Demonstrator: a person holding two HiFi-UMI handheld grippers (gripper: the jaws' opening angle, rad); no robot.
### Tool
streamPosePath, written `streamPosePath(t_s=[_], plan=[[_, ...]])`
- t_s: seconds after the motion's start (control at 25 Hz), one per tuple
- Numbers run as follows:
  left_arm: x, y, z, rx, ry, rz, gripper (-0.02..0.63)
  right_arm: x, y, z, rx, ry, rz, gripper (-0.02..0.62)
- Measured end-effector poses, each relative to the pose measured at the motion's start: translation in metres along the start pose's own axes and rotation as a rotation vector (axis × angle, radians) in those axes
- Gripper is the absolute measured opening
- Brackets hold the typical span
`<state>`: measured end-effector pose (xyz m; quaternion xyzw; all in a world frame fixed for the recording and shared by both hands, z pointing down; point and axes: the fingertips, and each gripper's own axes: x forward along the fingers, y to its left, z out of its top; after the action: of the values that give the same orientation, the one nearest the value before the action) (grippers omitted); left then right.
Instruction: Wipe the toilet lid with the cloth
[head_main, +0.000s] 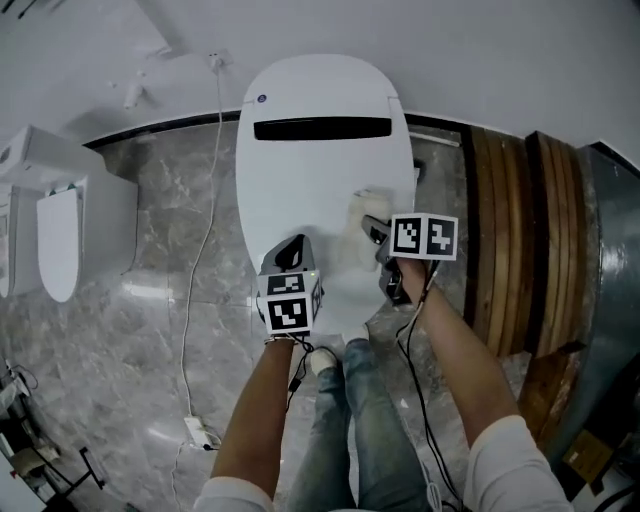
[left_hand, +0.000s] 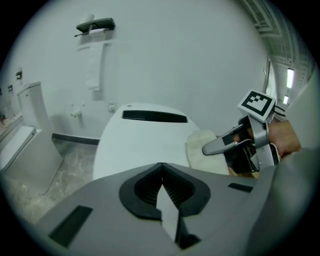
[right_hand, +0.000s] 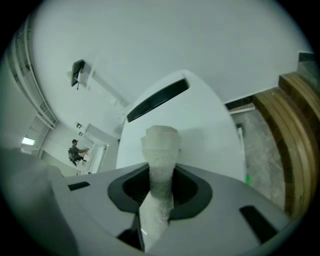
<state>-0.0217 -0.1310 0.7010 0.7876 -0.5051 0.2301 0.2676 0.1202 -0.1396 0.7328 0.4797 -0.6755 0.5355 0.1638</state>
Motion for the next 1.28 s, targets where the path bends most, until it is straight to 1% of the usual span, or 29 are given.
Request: streamPosePath(t_s=[0.16,0.28,0.4,0.48,0.56,0.68,0.76,0.96,1.12,1.2,1.28], plan=[[-0.042,0.073,-0.022,-0.038,0.007,0.105,0.014,0.051,0.090,-0.045,-0.047,0.089,0.122,0.087],[-0.070,0.115,-0.039,-0.050,0.013,0.163,0.014,0.084,0.142,-0.081,-0.074,0.159,0.174,0.087],[-0.089,0.140,-0.054,-0.083,0.017,0.190,0.014,0.104,0.161,-0.099,-0.069,0.177,0.167,0.087],[-0.096,0.148,-0.062,-0.100,0.011,0.198,0.014,0.106,0.159,-0.102,-0.080,0.172,0.151,0.087],[-0.098,0.147,-0.066,-0.125,0.008,0.191,0.014,0.101,0.149,-0.101,-0.103,0.172,0.135,0.087],[-0.089,0.125,-0.063,-0.146,0.001,0.149,0.014,0.080,0.122,-0.094,-0.111,0.163,0.101,0.087],[-0.075,0.098,-0.056,-0.125,-0.005,0.104,0.014,0.062,0.096,-0.088,-0.108,0.146,0.067,0.087],[-0.031,0.004,-0.039,-0.078,0.003,-0.045,0.014,0.007,0.013,-0.076,-0.054,0.092,-0.027,0.087],[-0.003,-0.072,-0.035,-0.036,0.017,-0.157,0.014,-0.034,-0.054,-0.074,0.016,0.046,-0.098,0.087],[0.004,-0.101,-0.034,-0.021,0.024,-0.201,0.014,-0.048,-0.077,-0.075,0.045,0.031,-0.123,0.087],[0.007,-0.119,-0.034,-0.009,0.028,-0.225,0.014,-0.056,-0.089,-0.077,0.067,0.020,-0.140,0.087]])
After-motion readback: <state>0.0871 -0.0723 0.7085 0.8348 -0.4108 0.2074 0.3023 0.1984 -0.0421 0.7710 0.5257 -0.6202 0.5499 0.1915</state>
